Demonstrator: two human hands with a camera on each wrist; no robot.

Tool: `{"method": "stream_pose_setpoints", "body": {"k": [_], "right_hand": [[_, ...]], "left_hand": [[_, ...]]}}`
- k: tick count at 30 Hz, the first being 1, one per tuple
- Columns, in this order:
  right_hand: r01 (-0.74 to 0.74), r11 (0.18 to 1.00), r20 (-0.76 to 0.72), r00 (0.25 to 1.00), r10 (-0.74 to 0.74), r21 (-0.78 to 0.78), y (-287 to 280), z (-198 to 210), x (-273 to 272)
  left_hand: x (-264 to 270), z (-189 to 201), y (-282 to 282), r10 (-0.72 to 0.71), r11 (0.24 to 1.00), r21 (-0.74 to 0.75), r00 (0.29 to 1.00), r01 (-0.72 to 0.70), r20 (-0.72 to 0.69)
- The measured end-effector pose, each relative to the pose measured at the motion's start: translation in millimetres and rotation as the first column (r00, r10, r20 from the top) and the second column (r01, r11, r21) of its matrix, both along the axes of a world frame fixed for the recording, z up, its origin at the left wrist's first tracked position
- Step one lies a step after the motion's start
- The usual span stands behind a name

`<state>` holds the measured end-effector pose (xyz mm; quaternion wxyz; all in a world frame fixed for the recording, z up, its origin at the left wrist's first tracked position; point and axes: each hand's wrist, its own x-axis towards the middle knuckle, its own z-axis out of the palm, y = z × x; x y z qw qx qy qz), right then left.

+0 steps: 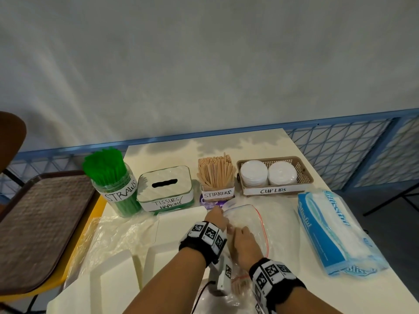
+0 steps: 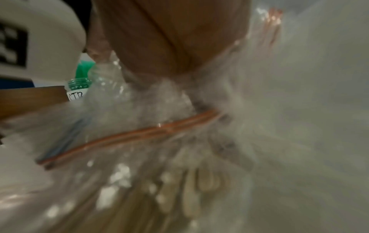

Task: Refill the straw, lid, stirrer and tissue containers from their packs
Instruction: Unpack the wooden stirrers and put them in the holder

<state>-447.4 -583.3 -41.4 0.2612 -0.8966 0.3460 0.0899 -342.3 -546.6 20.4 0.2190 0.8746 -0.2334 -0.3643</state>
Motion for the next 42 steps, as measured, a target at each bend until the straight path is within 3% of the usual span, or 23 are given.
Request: {"method": "stream_pose_setpoints", "body": {"k": [5,8,15,18,21,25,29,35,38,40,42], "right_hand": [[0.107,0.992,0.055,0.992,-0.112,0.071,-5,-7,-5],[0.105,0.974,0.165,0.976,-0.139,0.2,-9,-4,-7],[0.062,0.765,0.294,0.901,-0.319,0.641,-21,19,-18],[-0.065,0.703,0.368,0.884,-0.289,0.708,-22,33,-26],[-0.113,0.704,0.457,0.828,-0.324,0.702,-23,46,-26],[-0.071,0.625,0.503,0.666,-0.551,0.777,-35,60,-25],[-0.12,0.567,0.536,0.527,-0.659,0.815,-49,76,-21],[-0.215,0.46,0.507,0.31,-0.804,0.861,-71,114,-17],[-0.236,0.499,0.551,0.297,-0.78,0.834,-80,130,-11],[-0.242,0.552,0.603,0.32,-0.731,0.798,-83,140,-4],[-0.256,0.595,0.647,0.345,-0.68,0.762,-82,151,6]], "left_hand": [[-8,1,4,0.109,0.985,-0.105,0.961,-0.14,-0.256],[-7,2,4,0.084,0.986,-0.114,0.949,-0.124,-0.304],[7,4,17,0.133,0.953,-0.212,0.931,-0.214,-0.341],[12,8,22,0.19,0.935,-0.249,0.949,-0.254,-0.253],[17,1,26,0.249,0.91,-0.297,0.954,-0.289,-0.164],[15,-3,33,0.213,0.906,-0.36,0.975,-0.224,-0.071],[13,-5,35,0.11,0.926,-0.361,0.994,-0.106,-0.009],[18,-21,34,0.008,0.976,-0.218,0.993,0.018,0.116],[15,-18,32,-0.014,0.993,-0.109,0.957,0.047,0.288],[14,-1,28,0.009,0.982,-0.178,0.91,0.071,0.415],[16,26,22,-0.05,0.935,-0.295,0.896,0.197,0.442]]}}
